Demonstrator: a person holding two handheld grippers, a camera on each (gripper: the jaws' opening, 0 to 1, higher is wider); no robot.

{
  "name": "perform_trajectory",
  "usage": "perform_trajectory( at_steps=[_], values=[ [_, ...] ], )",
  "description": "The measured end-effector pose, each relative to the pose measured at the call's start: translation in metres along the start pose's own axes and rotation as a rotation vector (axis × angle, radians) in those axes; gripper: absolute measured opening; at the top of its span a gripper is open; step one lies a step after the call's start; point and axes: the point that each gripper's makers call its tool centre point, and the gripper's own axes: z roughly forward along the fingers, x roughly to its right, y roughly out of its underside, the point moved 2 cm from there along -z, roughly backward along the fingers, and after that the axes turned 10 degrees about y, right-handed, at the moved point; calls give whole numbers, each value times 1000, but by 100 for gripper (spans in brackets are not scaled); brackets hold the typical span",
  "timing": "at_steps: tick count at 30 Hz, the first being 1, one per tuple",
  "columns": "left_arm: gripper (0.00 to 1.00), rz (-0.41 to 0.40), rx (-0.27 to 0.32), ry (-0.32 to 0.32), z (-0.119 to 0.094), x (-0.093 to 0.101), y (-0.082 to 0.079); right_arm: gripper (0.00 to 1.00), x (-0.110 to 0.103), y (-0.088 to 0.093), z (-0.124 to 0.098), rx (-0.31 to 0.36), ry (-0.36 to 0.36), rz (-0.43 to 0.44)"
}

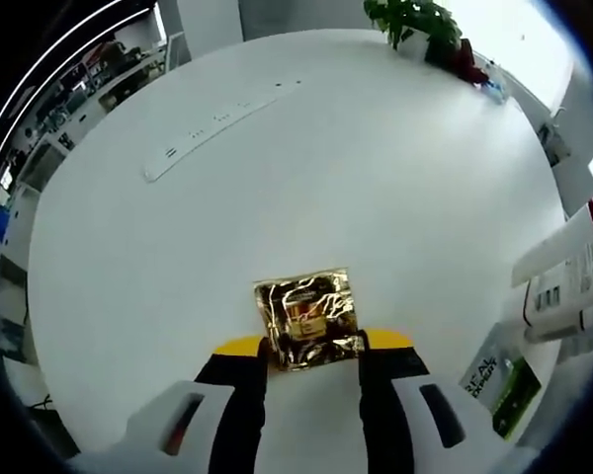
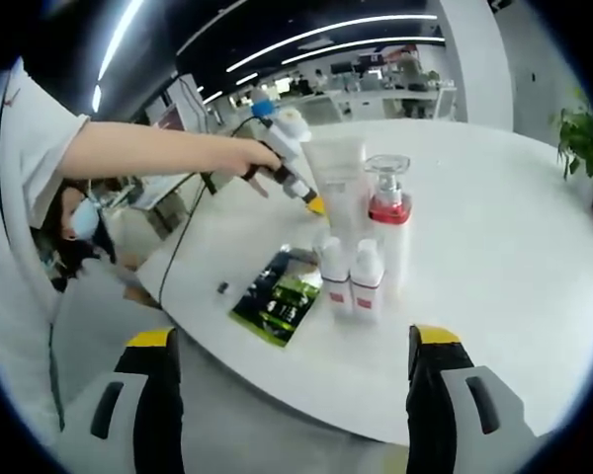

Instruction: Arrange the skincare products in the storage area until every visible bottle or jar stands upright without overlapping.

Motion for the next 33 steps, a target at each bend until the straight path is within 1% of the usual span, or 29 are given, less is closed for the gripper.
perform_trajectory(
  at_steps=[4, 16, 22, 27, 33],
  values=[
    [39, -23, 5, -9, -2, -2, 0, 95, 0, 0, 0, 0, 0, -3],
    [38, -101, 5, -41, -14, -6, 7, 94, -2, -1, 0, 2, -7, -12],
    [38, -146, 2, -49, -22, -4, 16, 94, -3, -2, -1, 7, -10, -17],
    [38, -203, -14, -68, -28, -1, 29, 94, -4, -1, -1, 8, -14, -25],
    [38, -246, -17, -78, -33, 4, 41, 94, -4, -2, -2, 14, -16, -28]
  ],
)
